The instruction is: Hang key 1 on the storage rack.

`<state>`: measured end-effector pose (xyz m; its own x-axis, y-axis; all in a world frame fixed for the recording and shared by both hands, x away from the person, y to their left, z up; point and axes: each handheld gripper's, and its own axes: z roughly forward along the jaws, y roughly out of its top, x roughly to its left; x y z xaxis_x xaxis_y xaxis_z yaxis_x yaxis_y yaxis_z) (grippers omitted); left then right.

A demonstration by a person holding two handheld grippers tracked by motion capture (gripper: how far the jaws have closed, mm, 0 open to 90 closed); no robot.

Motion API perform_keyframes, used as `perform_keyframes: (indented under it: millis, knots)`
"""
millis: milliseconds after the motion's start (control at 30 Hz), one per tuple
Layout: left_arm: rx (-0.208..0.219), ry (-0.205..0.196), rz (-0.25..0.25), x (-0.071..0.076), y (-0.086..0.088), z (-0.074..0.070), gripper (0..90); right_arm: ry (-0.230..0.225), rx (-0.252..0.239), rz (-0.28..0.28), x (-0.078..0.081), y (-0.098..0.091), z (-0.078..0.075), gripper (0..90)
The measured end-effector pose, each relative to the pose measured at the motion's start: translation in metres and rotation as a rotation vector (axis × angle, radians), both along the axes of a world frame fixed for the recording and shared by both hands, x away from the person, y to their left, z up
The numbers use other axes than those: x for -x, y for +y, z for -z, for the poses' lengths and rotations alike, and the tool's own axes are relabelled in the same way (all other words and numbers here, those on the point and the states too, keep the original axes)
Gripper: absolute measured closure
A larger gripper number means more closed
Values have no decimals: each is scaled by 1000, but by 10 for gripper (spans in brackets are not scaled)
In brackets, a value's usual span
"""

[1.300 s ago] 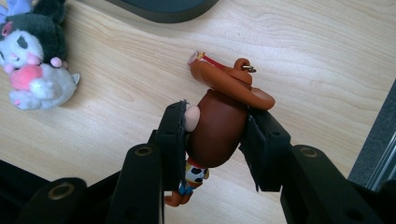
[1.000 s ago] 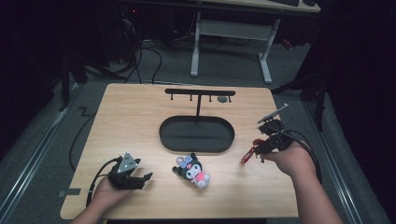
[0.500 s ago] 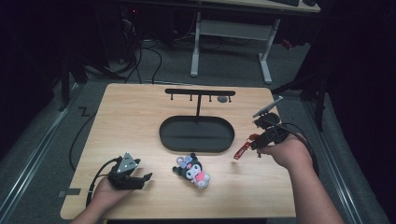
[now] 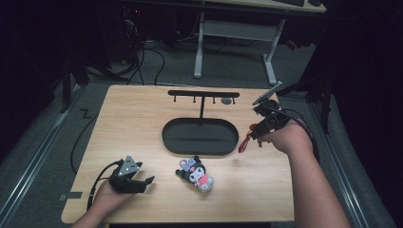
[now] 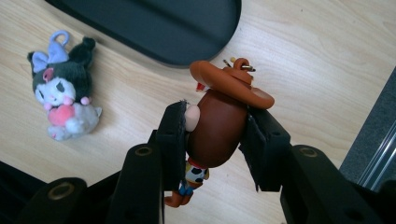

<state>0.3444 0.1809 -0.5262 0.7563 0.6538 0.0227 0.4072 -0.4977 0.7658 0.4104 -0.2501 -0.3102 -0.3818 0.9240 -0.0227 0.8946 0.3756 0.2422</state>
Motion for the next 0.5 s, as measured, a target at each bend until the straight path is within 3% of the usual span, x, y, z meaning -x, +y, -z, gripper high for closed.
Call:
perform_keyframes:
  millis: [500]
  knots:
    - [0, 3, 4, -1, 1, 0, 277, -9, 0, -19, -31, 15, -3, 624]
